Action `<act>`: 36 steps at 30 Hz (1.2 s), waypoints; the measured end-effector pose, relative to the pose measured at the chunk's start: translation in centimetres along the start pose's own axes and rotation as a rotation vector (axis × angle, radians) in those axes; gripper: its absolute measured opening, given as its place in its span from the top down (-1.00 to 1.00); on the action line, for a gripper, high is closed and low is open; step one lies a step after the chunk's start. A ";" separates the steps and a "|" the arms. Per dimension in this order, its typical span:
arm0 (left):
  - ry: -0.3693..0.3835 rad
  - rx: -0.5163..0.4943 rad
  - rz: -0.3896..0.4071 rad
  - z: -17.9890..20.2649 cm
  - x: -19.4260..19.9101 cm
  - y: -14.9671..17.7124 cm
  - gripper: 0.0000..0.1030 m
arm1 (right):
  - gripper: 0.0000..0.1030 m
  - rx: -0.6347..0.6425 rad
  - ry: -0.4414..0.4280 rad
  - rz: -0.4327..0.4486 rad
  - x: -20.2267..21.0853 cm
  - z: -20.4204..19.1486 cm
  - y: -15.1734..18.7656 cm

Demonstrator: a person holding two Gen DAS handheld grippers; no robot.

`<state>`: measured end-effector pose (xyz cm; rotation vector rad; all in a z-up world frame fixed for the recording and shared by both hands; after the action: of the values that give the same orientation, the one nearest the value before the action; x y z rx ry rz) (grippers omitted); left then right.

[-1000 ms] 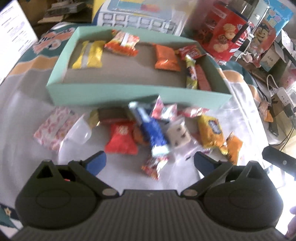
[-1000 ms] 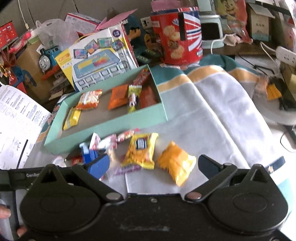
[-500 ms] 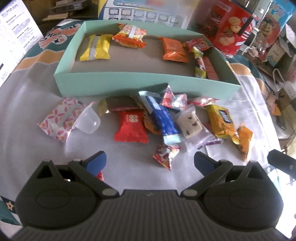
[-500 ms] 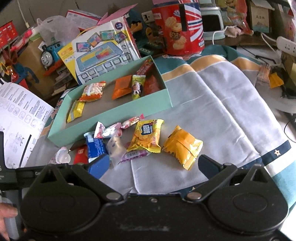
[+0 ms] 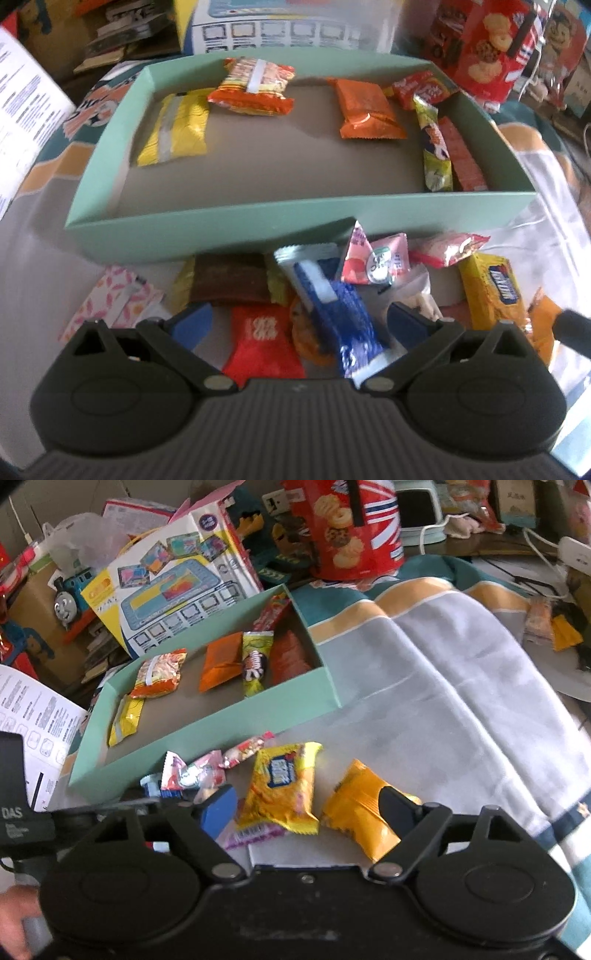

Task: Organize snacks
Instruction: 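Withdraw both grippers from the box back over the snack pile, then grasp the blue-white pack with the left gripper while the right grasps the yellow XianWei biscuit pack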

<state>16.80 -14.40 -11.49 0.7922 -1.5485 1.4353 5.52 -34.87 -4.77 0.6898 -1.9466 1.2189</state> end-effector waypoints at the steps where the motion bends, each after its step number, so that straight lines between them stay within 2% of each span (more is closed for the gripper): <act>1: -0.005 -0.007 -0.007 0.2 -0.3 0.0 -1.00 | -0.66 0.006 -0.004 -0.004 -0.4 -0.3 -0.1; 8: 0.029 0.020 -0.026 -2.0 -0.9 0.7 -1.00 | -0.57 0.073 -0.006 -0.058 -4.2 -2.8 -0.6; 9: 0.032 0.012 -0.021 -2.4 -0.7 0.9 -1.00 | -0.51 0.085 0.000 -0.066 -4.7 -3.0 -0.6; 11: 0.041 0.017 -0.034 -3.3 -0.5 1.3 -1.00 | -0.24 0.109 0.014 -0.083 -5.8 -3.4 -0.5; 12: 0.048 0.021 -0.037 -3.6 -0.4 1.4 -1.00 | 0.03 0.122 0.034 -0.090 -6.3 -3.5 -0.3; 17: 0.039 -0.002 -0.023 -3.9 0.4 1.7 -1.00 | 0.08 0.138 0.035 -0.062 -6.2 -3.6 0.2; 22: -0.015 -0.097 0.031 -1.9 1.0 1.4 -0.96 | 0.08 0.105 0.030 -0.067 -5.9 -2.7 1.1; 24: -0.051 -0.151 0.046 -0.7 1.1 1.5 -0.77 | 0.08 0.106 0.030 -0.067 -5.7 -2.5 1.3; 29: -0.103 -0.209 0.060 1.1 1.5 1.9 -0.61 | 0.08 0.103 0.030 -0.064 -5.6 -2.3 1.3; 30: -0.104 -0.224 0.063 1.4 1.5 2.0 -0.33 | 0.08 0.106 0.031 -0.062 -5.6 -2.4 1.4; 32: -0.084 -0.255 0.070 2.1 1.7 2.2 0.02 | 0.09 0.098 0.019 -0.062 -5.3 -2.4 1.5; 33: -0.077 -0.263 0.068 2.2 1.7 2.2 0.32 | 0.09 0.089 0.010 -0.063 -5.2 -2.3 1.6; 36: -0.043 -0.253 0.060 1.6 1.8 2.1 0.47 | 0.09 0.080 -0.002 -0.062 -4.6 -2.2 2.0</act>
<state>13.93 -15.47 -10.74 0.6336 -1.7578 1.2394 7.39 -31.76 -8.90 0.7871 -1.8726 1.2636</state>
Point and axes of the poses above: each gripper's, at about its wrist camera, not at the fingertips, and x roughly against the way its jaws point, z to its right, y to its underside, the point moved 4 cm from there along -x, roughly the way its jaws point, and after that the axes turned 2 degrees about -z, right-handed, at the moved point
